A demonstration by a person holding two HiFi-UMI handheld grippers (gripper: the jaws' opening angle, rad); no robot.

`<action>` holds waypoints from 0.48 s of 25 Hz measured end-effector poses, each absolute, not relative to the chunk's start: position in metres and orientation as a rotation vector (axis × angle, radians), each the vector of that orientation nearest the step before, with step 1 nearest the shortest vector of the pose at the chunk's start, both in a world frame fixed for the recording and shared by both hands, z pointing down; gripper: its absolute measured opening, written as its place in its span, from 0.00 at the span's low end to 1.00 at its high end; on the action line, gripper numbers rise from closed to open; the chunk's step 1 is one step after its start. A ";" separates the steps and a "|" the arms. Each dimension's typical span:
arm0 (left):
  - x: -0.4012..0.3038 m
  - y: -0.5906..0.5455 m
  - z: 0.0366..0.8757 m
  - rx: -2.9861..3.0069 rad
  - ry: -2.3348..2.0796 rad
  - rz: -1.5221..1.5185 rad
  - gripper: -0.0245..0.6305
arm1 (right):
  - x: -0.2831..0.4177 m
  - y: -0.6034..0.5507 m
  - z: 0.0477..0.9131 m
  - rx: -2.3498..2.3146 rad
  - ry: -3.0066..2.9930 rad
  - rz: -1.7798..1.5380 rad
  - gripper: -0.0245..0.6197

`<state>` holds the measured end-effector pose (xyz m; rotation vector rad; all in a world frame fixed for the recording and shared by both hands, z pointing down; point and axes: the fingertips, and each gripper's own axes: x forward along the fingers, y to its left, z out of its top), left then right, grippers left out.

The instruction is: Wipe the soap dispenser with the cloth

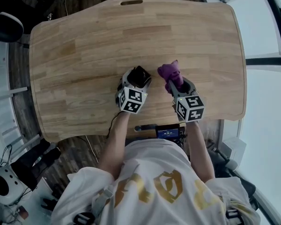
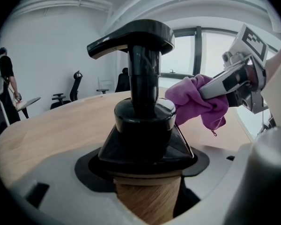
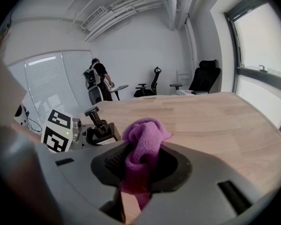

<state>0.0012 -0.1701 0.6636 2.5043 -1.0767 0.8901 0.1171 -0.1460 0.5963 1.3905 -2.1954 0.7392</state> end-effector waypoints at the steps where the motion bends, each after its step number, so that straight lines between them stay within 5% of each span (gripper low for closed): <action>1: 0.001 -0.170 0.664 2.508 -1.071 0.895 0.56 | 0.117 -0.146 0.595 1.392 -2.199 0.737 0.21; 12: 0.000 -0.171 0.662 2.507 -0.951 0.863 0.56 | 0.117 -0.144 0.578 1.417 -2.258 0.750 0.21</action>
